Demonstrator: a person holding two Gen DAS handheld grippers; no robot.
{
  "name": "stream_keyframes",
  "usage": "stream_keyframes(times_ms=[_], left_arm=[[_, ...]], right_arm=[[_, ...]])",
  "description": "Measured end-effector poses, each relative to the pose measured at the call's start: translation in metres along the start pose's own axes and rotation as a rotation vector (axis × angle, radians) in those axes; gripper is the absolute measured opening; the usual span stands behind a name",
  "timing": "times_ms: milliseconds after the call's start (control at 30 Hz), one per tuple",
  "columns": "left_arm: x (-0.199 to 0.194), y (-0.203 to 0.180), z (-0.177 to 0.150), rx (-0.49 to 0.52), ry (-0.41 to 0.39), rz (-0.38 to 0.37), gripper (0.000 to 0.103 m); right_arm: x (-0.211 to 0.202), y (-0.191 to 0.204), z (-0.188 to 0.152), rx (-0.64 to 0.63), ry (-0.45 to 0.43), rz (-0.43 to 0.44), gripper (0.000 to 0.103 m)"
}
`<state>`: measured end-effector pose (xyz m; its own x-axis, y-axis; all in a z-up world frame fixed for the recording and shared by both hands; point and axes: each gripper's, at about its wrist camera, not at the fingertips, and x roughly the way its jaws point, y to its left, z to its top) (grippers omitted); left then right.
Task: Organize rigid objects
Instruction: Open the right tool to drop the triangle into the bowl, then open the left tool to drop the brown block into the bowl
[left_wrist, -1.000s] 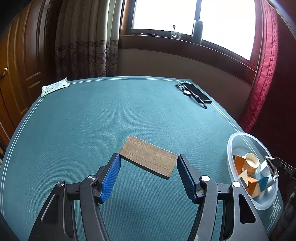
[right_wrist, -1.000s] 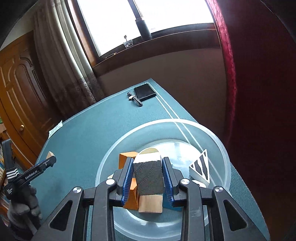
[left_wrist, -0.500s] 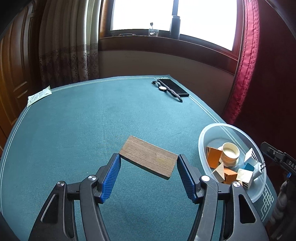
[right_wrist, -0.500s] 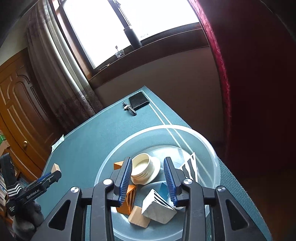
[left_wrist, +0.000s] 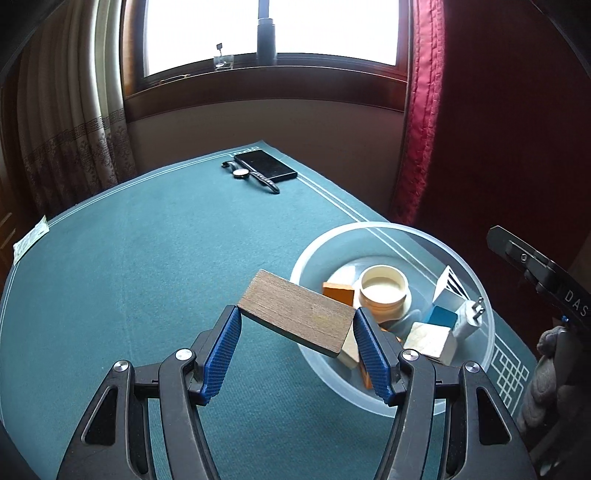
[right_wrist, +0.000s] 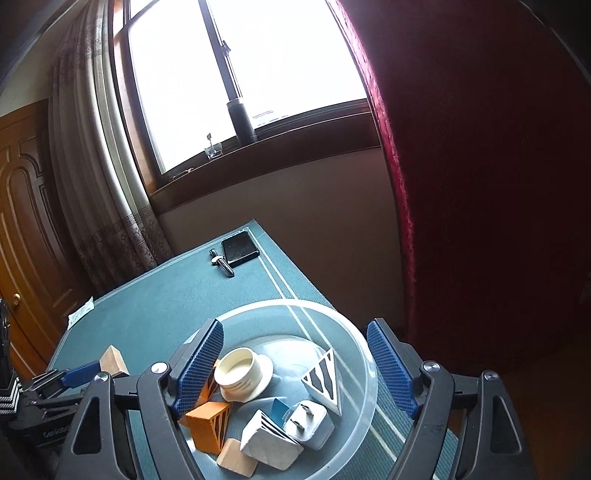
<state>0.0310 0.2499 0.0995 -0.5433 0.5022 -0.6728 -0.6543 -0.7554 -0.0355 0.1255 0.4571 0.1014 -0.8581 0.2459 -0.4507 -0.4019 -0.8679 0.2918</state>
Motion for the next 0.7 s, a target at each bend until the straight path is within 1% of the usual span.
stream_keyframes(times_ms=[167,433,600,700], left_arm=[[0.008,-0.028,0.005,0.055,0.005,-0.042,0.064],[0.026,-0.057,0.009,0.099,0.017,-0.096,0.064],[0.034,-0.065,0.012,0.117,0.010,-0.116,0.065],[0.036,-0.064,0.011,0.119,0.006,-0.110,0.066]], right_arm=[[-0.002,-0.004,0.003,0.025,-0.008,-0.011,0.084],[-0.007,-0.009,0.006,0.050,-0.021,-0.034,0.086],[-0.007,-0.012,0.006,0.062,-0.026,-0.036,0.087],[-0.007,-0.013,0.006,0.069,-0.026,-0.037,0.089]])
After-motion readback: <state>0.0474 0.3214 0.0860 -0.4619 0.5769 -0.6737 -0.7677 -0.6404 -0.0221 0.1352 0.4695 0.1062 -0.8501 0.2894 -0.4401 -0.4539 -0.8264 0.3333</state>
